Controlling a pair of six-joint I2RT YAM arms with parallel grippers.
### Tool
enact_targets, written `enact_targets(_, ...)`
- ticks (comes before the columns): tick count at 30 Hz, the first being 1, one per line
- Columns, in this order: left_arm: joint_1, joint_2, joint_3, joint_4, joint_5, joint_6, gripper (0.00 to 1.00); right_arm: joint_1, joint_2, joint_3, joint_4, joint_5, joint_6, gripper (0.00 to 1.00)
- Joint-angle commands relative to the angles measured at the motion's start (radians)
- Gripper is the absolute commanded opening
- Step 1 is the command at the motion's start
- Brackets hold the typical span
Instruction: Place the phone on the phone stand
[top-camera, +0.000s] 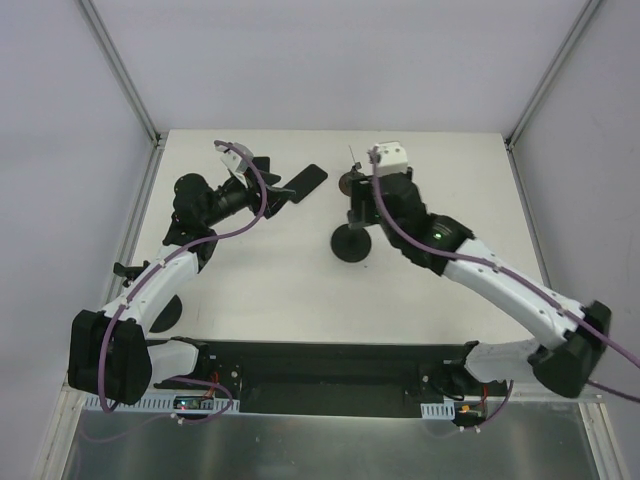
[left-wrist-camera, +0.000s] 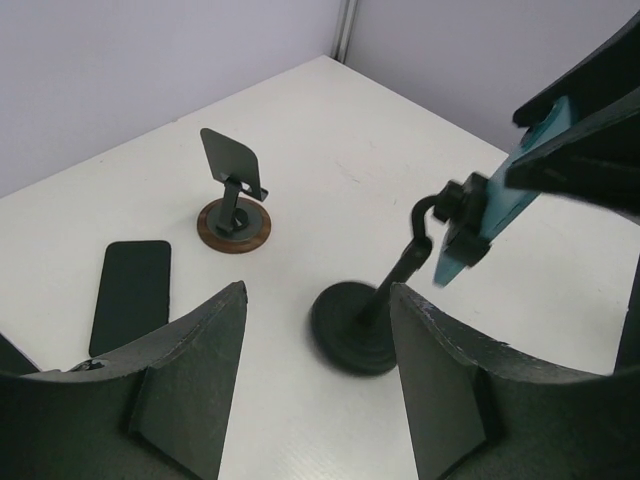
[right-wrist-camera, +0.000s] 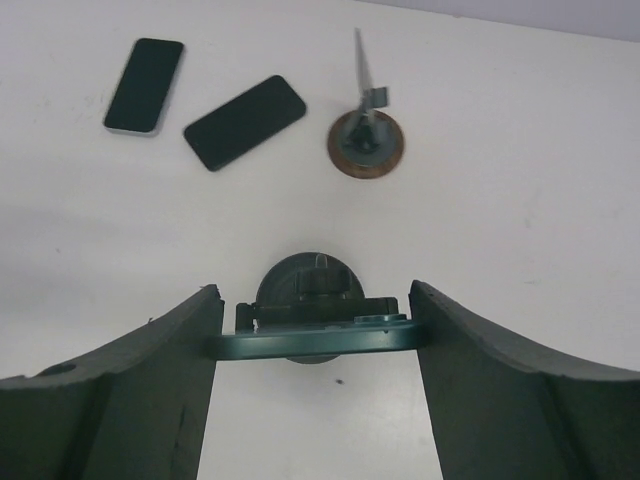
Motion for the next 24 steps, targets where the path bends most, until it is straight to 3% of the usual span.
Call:
enact_targets(1,0.013,-0.019,0.023,0.052,0.043,-0.025,0.57,-0.176,-0.347,-0.19,0.031,-0.064,-0.261,0.0)
enact_targets(7,0.013,0.006,0.026,0.122,0.104,-0.082,0.57,-0.411,-0.698,-0.301,-0.103,-0.144,-0.393,0.0)
enact_targets(10,0.013,0.012,0.027,0.138,0.133,-0.091,0.56,-0.538,-0.8,-0.326,-0.158,-0.215,-0.441,0.0)
enact_targets(14,0.013,0.001,0.024,0.139,0.15,-0.09,0.56,-0.674,-0.82,-0.291,-0.291,-0.278,-0.476,0.0)
enact_targets(19,0.013,-0.011,0.018,0.141,0.167,-0.082,0.56,-0.882,-0.833,-0.318,-0.321,-0.383,-0.512,0.0)
enact_targets(24,0.013,-0.01,0.015,0.158,0.181,-0.088,0.56,-0.931,-0.776,-0.305,-0.327,-0.445,-0.538,0.0)
